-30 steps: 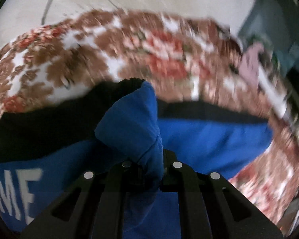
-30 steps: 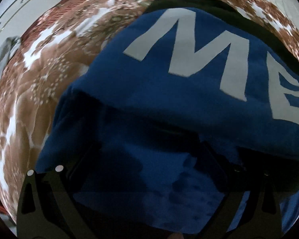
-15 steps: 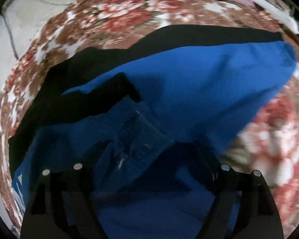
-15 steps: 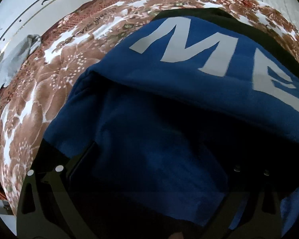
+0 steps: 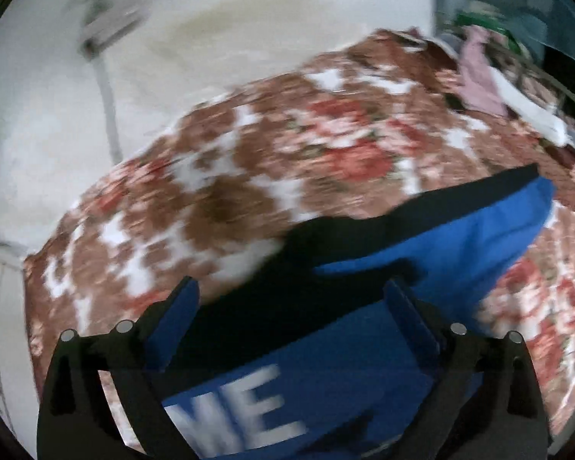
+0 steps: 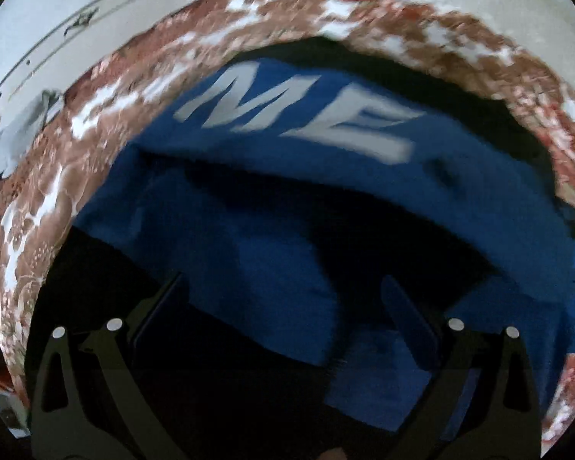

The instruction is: Fold large clothes

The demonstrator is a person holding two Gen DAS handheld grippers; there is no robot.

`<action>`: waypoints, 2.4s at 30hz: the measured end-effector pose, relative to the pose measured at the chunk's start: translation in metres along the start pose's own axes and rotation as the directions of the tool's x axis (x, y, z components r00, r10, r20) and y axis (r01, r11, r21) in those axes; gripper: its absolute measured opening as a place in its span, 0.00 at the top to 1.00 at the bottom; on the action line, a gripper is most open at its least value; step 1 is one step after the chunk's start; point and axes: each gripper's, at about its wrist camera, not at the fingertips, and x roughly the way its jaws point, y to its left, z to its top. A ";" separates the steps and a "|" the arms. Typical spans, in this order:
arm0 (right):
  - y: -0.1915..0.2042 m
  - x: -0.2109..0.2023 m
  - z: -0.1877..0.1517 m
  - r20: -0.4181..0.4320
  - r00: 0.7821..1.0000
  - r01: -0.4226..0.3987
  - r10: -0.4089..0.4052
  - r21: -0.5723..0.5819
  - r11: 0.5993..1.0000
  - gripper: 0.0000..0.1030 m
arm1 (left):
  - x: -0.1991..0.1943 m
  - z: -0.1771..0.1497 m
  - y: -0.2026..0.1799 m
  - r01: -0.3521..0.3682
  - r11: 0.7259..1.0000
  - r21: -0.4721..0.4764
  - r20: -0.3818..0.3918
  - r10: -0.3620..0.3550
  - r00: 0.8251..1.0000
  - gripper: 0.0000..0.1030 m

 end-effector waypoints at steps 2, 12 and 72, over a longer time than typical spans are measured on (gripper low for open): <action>-0.032 -0.012 0.002 0.021 0.998 0.051 -0.053 0.093 0.994 0.05 | 0.005 -0.025 0.038 -0.033 0.998 -0.052 -0.015 0.032 0.999 0.05; -0.170 -0.011 0.041 0.017 0.974 0.203 -0.225 0.371 0.906 0.05 | 0.085 -0.175 0.092 -0.016 0.967 -0.252 -0.179 -0.031 0.983 0.05; -0.652 -0.155 -0.317 0.144 0.987 -0.145 -0.070 0.989 0.001 0.12 | 0.169 -0.113 -0.213 -0.098 0.967 -0.235 -0.243 0.039 0.969 0.04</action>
